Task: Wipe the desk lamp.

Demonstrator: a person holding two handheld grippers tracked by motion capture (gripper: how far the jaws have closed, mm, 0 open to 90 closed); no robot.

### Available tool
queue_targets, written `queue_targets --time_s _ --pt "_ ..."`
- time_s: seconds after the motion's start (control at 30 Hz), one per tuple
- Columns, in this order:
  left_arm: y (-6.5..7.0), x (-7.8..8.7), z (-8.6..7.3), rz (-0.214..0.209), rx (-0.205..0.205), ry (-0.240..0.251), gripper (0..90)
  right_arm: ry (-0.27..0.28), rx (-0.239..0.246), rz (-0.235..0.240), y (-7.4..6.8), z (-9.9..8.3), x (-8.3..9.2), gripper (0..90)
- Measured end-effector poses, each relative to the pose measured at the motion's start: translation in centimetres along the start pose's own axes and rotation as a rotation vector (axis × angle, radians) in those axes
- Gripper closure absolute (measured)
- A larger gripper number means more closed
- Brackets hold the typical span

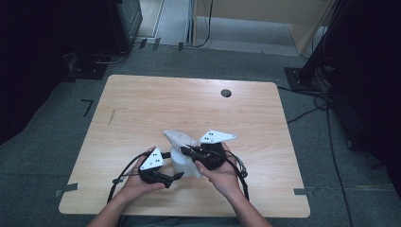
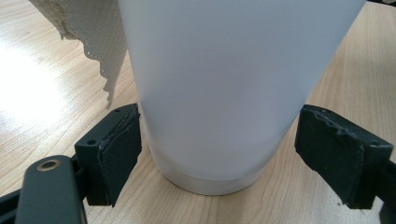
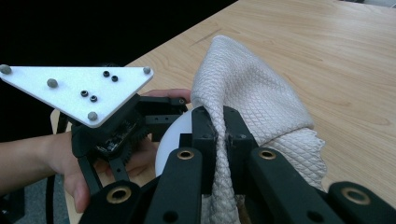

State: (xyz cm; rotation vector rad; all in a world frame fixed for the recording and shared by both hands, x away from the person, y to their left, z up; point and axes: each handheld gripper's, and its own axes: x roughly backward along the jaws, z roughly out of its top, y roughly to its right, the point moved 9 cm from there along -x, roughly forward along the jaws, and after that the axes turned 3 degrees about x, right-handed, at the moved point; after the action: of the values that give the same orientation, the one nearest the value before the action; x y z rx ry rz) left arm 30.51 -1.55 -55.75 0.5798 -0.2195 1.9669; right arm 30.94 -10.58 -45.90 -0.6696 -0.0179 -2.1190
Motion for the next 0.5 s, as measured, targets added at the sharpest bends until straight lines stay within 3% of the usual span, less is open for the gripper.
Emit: queue_targets --time_s 0.37,0.5 --pt "0.0 0.0 0.0 0.002 0.004 0.005 15.3 -0.021 0.024 0.051 -2.5 -0.1 -0.7 86.2" --pt "0.0 0.0 0.0 0.003 0.002 0.004 15.3 -0.020 0.033 0.043 -2.3 -0.1 -0.7 86.1"
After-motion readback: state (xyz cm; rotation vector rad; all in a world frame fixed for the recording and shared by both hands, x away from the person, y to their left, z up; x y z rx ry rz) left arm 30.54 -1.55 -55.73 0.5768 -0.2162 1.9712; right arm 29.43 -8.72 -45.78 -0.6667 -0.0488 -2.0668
